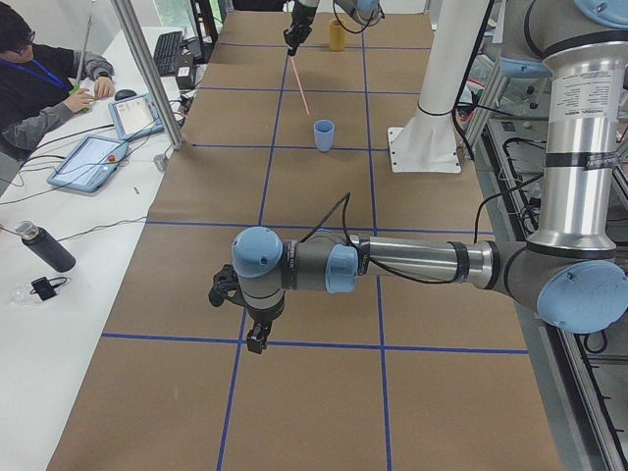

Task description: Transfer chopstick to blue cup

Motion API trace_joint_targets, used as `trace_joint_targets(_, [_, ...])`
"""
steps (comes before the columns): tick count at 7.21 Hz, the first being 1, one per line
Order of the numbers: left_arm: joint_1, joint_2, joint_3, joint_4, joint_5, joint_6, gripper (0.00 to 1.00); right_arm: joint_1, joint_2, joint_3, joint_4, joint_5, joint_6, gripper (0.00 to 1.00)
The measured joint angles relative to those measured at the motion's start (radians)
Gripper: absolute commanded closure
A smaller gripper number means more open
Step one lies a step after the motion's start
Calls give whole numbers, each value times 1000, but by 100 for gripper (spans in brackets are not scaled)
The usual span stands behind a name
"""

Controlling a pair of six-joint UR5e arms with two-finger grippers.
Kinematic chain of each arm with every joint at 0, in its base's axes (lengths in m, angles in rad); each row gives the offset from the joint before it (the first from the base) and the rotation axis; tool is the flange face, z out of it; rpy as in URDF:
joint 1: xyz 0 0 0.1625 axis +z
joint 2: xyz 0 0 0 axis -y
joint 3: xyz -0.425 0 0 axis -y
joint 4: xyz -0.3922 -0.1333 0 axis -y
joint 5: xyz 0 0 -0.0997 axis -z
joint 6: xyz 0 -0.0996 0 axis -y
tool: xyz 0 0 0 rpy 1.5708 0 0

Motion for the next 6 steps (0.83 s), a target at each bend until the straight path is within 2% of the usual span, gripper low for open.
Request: trace_joint_targets(6, [2, -2, 11, -2, 0, 2, 2, -138, 12, -31, -49, -83, 24, 100])
